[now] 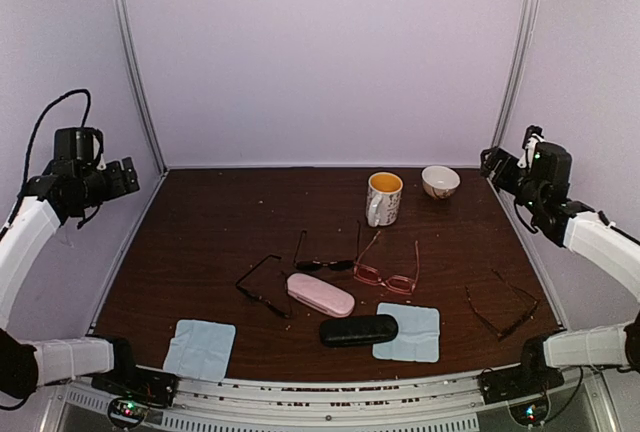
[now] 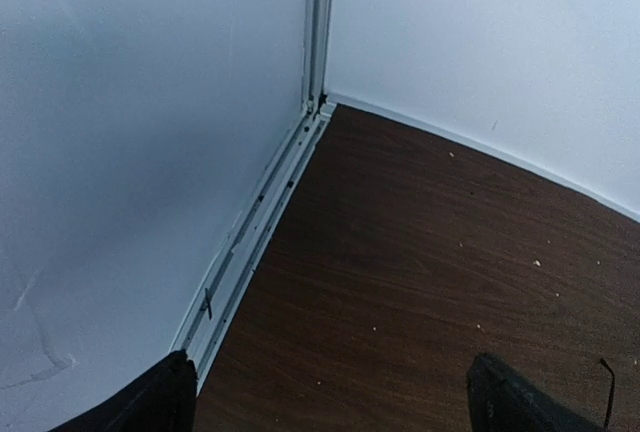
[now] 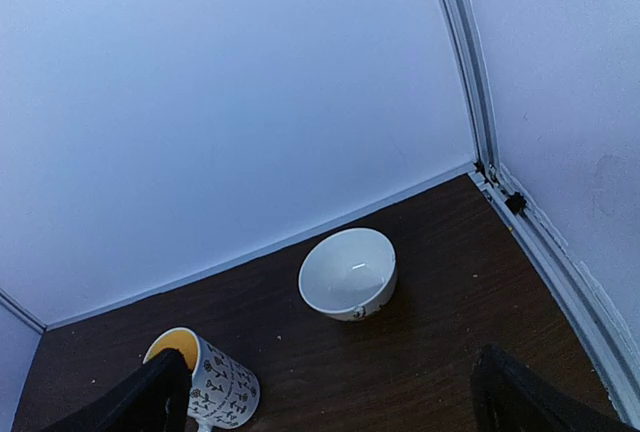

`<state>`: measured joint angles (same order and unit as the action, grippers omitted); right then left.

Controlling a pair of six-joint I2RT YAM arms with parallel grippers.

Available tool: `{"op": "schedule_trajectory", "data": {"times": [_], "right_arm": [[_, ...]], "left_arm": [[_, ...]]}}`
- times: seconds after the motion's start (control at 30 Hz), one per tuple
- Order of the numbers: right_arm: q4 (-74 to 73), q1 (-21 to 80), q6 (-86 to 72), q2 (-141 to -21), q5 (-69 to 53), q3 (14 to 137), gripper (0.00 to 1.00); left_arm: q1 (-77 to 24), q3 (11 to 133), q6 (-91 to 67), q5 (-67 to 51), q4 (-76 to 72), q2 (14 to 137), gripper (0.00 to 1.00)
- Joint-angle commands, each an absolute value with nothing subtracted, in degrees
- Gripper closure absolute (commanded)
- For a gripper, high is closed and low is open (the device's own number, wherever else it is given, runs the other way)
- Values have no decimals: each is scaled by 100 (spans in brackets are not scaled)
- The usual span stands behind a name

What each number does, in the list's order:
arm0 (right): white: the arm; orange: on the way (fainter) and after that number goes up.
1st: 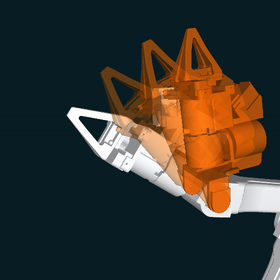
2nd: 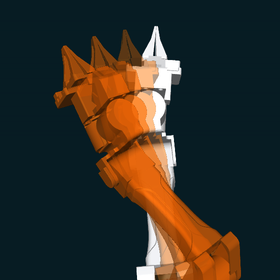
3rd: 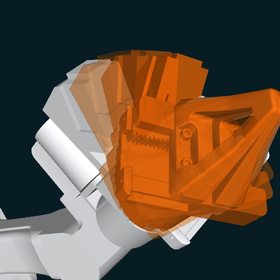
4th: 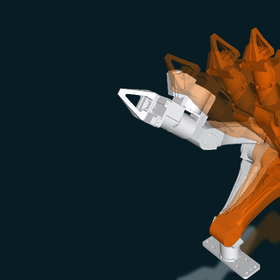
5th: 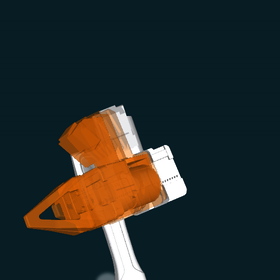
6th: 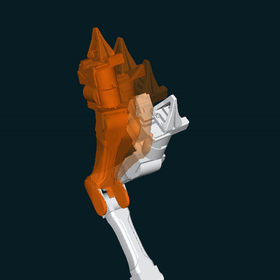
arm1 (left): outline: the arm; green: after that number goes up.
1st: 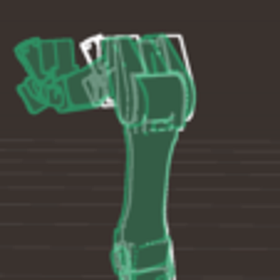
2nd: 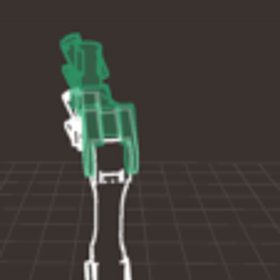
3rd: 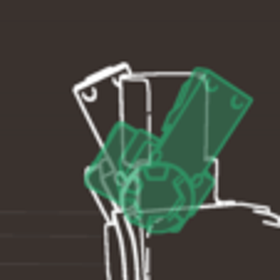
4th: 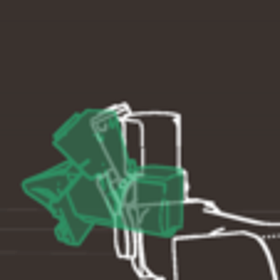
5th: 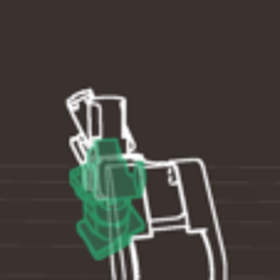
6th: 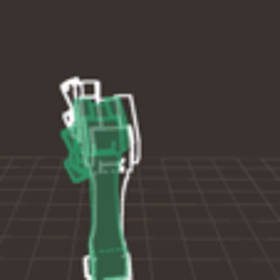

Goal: Organize the sunglasses

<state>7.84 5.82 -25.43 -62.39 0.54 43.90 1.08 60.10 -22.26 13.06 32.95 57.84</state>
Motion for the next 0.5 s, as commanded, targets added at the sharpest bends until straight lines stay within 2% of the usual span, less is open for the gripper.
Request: {"op": "schedule_trajectory", "data": {"times": [0.0,0.27,0.47], "right_arm": [[442,580,-2716,-6465,-237,4755,0],[575,697,-2532,-6867,-1190,4748,0],[378,1265,-2247,-6858,-1340,4729,0]], "left_arm": [[135,5843,-1892,249,3359,6006,2],[-172,5922,-1726,-508,3462,6613,8],[-614,5814,-1657,-646,3574,6712,10]]}}
